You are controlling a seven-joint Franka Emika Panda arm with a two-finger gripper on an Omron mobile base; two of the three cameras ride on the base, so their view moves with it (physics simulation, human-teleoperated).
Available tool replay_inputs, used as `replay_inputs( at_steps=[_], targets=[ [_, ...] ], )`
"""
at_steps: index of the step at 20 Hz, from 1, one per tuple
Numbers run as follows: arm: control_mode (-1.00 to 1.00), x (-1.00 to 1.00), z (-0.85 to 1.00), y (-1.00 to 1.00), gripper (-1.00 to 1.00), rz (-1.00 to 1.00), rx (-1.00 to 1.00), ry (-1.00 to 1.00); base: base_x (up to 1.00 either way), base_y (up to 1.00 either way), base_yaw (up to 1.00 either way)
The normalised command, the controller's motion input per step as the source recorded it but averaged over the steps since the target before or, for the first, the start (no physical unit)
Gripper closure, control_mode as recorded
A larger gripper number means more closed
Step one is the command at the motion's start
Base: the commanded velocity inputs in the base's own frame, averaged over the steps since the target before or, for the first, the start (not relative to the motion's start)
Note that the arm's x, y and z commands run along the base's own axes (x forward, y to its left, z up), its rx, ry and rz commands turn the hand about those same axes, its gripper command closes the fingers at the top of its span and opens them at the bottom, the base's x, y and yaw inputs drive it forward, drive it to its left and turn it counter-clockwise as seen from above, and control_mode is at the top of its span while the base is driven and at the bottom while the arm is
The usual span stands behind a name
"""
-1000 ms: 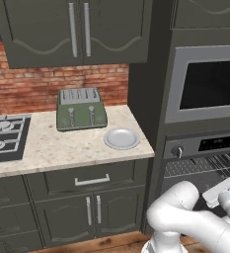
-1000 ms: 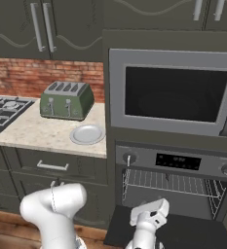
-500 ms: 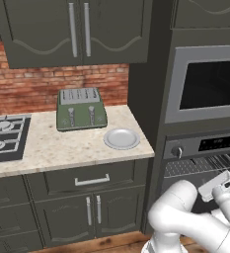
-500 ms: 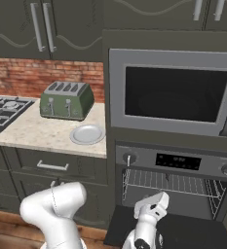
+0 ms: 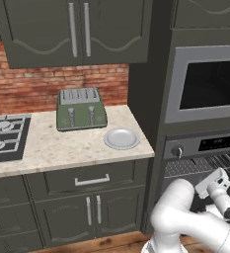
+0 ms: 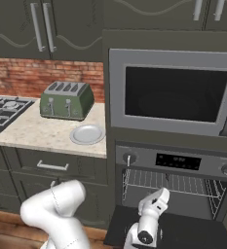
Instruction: Take the fish from the oven and place it on the plate on the counter.
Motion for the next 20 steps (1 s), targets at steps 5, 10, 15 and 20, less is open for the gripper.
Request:
replay_inputs(
  at_steps=[5,10,15,20],
  targets=[
    [-1.00,0.15,-0.63,-0.17,-1.00,0.00,-0.11,0.07,0.00,0.00,0.00],
    [-1.00,0.28,-0.47,-0.15,-1.00,0.00,-0.09,0.05,0.00,0.00,0.00],
    [-1.00,0.30,-0.36,-0.02,-1.00,0.00,-0.06,0.06,0.00,0.00,0.00],
    [-1.00,0.24,-0.41,0.00,-1.00,0.00,-0.06,0.09,0.00,0.00,0.00]
  ],
)
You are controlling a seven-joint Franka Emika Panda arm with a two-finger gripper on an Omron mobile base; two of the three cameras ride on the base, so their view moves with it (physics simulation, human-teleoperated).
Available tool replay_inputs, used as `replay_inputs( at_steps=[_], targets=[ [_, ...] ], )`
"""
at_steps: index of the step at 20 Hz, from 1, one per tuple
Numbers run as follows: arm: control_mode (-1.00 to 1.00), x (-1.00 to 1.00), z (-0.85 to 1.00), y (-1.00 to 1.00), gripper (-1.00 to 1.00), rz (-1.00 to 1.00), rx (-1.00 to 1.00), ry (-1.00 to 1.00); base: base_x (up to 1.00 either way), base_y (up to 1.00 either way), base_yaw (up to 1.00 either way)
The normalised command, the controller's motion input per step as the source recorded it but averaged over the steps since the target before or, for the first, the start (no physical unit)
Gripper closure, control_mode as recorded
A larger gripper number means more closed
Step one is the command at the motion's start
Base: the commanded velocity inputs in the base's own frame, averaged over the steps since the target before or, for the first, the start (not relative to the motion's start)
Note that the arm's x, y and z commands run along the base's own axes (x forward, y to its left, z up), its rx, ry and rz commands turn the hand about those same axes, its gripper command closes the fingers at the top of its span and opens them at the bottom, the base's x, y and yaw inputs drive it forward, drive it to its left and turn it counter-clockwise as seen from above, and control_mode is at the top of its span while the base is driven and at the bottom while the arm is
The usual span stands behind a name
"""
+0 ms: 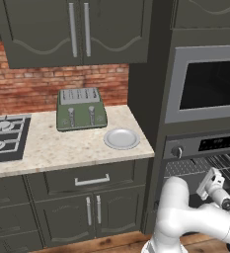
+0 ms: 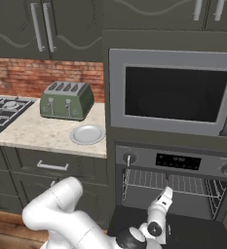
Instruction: Take the fish from the oven and place it on the plate on the counter.
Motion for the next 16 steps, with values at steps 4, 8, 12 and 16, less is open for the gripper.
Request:
replay_inputs(
  at_steps=[4,8,12,16],
  targets=[
    [-1.00,0.07,-0.33,0.00,-1.00,0.04,-0.07,0.00,0.00,0.00,0.00],
    [-1.00,0.26,-0.26,-0.06,-1.00,0.06,-0.02,0.00,0.00,0.00,0.00],
    [-1.00,0.20,-0.18,-0.08,-1.00,0.05,0.00,-0.01,0.00,0.00,0.00],
    [-1.00,0.16,-0.31,-0.01,-1.00,0.05,0.00,0.00,0.00,0.00,0.00]
  ],
)
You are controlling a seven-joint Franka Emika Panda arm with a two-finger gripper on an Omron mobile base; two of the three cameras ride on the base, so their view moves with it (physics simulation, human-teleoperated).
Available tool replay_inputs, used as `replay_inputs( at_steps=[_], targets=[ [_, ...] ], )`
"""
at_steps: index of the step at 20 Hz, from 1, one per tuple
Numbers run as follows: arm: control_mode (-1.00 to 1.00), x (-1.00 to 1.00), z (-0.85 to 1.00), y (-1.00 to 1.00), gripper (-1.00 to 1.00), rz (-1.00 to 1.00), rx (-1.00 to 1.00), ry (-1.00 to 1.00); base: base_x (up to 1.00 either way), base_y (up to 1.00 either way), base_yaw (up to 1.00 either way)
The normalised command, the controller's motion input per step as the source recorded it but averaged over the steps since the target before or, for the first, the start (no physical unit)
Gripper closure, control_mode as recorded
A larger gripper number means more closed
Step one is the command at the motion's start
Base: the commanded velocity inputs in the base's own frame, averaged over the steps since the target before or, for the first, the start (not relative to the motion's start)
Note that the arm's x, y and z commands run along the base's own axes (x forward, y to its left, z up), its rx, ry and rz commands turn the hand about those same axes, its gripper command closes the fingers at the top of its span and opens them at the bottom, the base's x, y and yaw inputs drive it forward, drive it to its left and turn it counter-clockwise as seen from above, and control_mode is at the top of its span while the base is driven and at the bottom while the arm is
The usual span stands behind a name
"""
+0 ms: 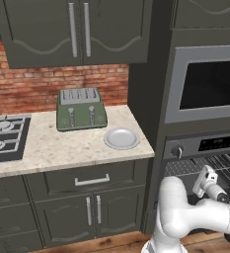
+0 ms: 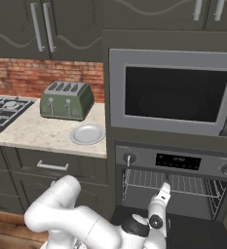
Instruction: Take the fish from the oven and place it on the plate on the counter.
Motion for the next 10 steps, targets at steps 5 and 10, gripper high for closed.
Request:
replay_inputs(
  at_steps=[5,10],
  targets=[
    [-1.00,0.18,-0.29,-0.01,-1.00,0.06,0.00,0.00,0.00,0.00,0.00],
    [-1.00,0.16,-0.32,-0.01,-1.00,0.07,0.00,0.00,0.00,0.00,0.00]
  ],
)
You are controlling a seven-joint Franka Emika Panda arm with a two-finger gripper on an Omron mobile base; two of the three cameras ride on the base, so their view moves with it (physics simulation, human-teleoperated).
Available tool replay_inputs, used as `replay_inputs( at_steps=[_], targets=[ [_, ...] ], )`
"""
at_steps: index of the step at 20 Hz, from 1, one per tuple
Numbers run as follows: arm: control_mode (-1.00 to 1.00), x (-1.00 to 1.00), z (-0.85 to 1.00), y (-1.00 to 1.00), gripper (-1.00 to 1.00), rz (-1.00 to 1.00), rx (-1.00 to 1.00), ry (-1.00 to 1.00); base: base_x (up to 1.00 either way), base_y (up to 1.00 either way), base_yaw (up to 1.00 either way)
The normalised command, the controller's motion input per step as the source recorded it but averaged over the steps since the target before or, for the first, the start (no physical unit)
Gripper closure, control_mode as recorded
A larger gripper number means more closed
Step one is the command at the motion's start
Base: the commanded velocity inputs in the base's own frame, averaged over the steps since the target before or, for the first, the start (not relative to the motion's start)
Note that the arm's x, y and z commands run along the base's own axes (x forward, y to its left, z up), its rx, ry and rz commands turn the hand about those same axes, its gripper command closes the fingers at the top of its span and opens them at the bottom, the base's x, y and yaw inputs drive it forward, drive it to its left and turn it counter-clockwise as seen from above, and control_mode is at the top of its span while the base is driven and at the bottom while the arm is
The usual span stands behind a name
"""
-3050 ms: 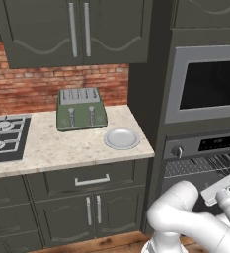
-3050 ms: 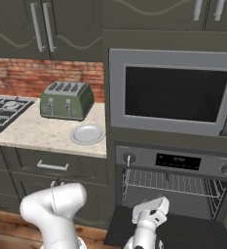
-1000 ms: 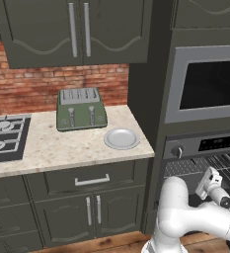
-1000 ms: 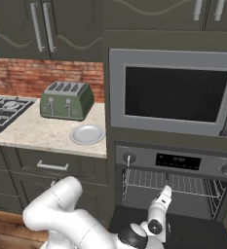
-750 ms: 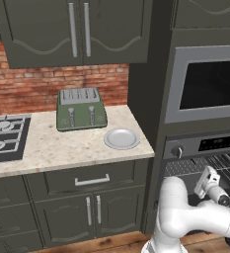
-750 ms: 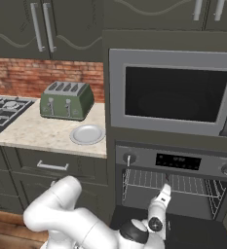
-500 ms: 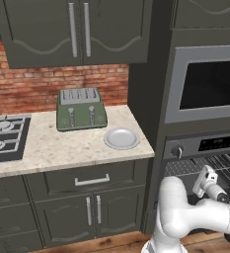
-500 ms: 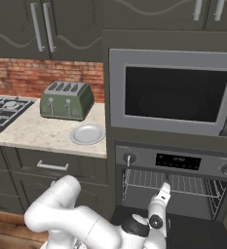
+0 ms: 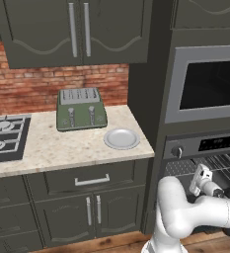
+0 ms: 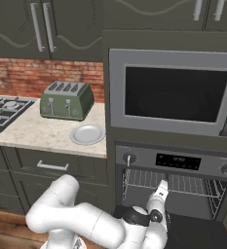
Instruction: Take the fish from the oven and place it on the plate on the counter.
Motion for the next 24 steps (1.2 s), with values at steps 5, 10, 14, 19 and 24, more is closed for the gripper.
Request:
replay_inputs(
  at_steps=[5,10,14,19,24],
  targets=[
    [-1.00,0.12,-0.35,-0.03,-1.00,0.06,0.00,-0.01,0.00,0.00,0.00],
    [-1.00,0.14,-0.33,-0.09,-1.00,0.06,0.00,0.00,0.00,0.00,0.00],
    [-1.00,0.14,-0.36,-0.08,-1.00,0.06,0.00,0.00,0.00,0.00,0.00],
    [-1.00,0.13,-0.33,-0.10,-1.00,0.06,0.00,0.00,0.00,0.00,0.00],
    [-1.00,0.09,-0.34,-0.01,1.00,0.06,0.00,0.00,0.00,0.00,0.00]
  ],
)
